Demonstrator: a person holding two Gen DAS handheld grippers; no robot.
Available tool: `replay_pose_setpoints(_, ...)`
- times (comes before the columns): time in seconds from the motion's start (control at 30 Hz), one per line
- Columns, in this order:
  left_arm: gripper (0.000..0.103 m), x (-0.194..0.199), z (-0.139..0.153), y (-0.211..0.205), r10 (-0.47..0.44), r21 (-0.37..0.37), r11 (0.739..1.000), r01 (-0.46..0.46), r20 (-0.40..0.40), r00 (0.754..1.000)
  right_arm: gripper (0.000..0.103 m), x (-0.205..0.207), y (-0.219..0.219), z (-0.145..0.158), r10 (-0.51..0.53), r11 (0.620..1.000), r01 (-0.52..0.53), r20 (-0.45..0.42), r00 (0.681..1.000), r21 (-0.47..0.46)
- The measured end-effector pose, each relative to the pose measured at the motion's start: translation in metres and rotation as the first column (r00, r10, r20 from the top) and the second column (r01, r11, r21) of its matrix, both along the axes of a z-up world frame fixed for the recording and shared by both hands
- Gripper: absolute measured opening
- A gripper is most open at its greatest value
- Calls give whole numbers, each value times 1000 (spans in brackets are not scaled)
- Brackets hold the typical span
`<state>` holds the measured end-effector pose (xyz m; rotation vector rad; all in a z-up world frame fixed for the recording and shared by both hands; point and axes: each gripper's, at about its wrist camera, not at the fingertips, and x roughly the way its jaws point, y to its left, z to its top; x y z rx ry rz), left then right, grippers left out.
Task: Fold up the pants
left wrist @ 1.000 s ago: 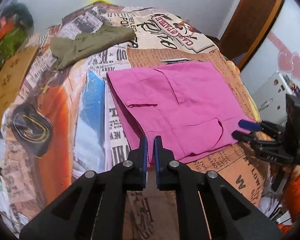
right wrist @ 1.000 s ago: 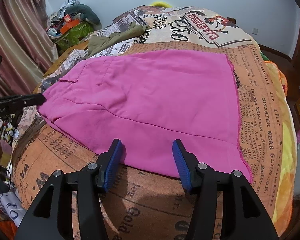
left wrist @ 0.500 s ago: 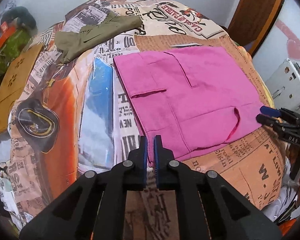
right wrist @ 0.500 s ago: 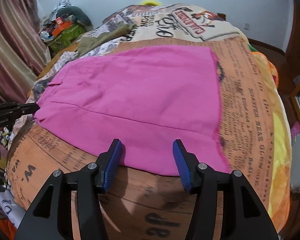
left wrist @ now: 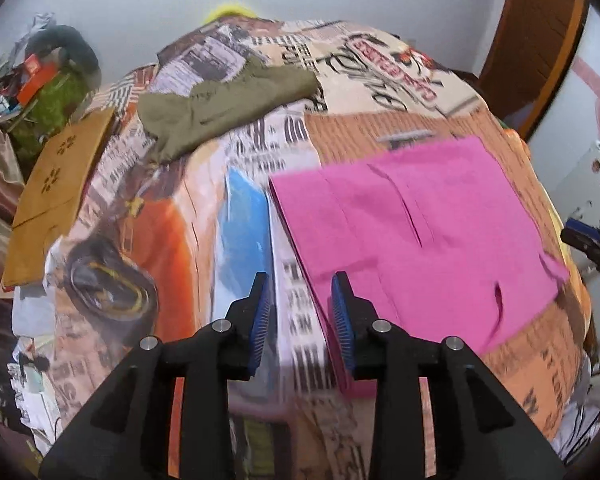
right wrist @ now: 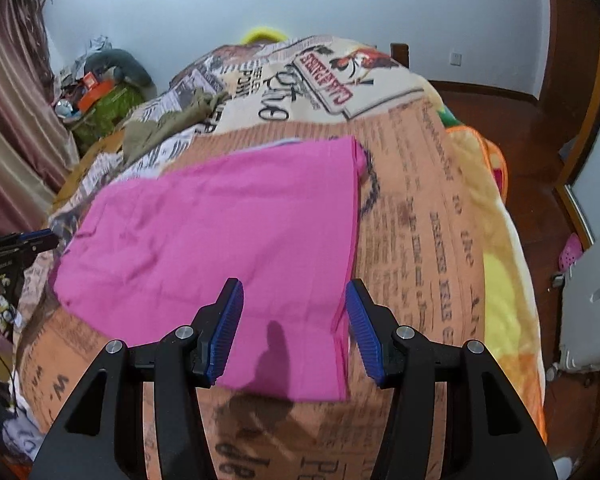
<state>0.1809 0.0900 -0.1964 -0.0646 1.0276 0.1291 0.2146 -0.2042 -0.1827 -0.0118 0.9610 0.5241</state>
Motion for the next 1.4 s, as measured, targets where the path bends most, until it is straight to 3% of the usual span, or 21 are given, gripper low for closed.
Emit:
replay_pose_setpoints(0.17,47,30,5,10,5,-16,1000,-5,39,999,49,20,7,1,0,1000,0,19,1000,-9)
replay_pose_setpoints(0.63,47,93,-34,35,45,-55,997,-45,-15,999,49,90,16,-20,-14,999,15,13,1000,-36)
replay_pose_setpoints(0.87,47,98,-50,44,53,-130,990,-57,-40,998,49,124,21,-33,-13,998,14,13,1000,-57)
replay_pose_setpoints(1.07,47,97,-57,42,49,-138,989,-57,-61,997,49,154,22,-43,-23,999,23,-9,1000,-43)
replay_pose_setpoints(1.33,34,96,-65,50,69,-242,966,-87,-82,994,49,176,34,-65,4,1000,-4,-89,996,1)
replay_pose_setpoints(1.4,30,98,-64,48,66,-229,970,-84,-84,994,49,175,36,-67,14,1000,-13,-85,996,8)
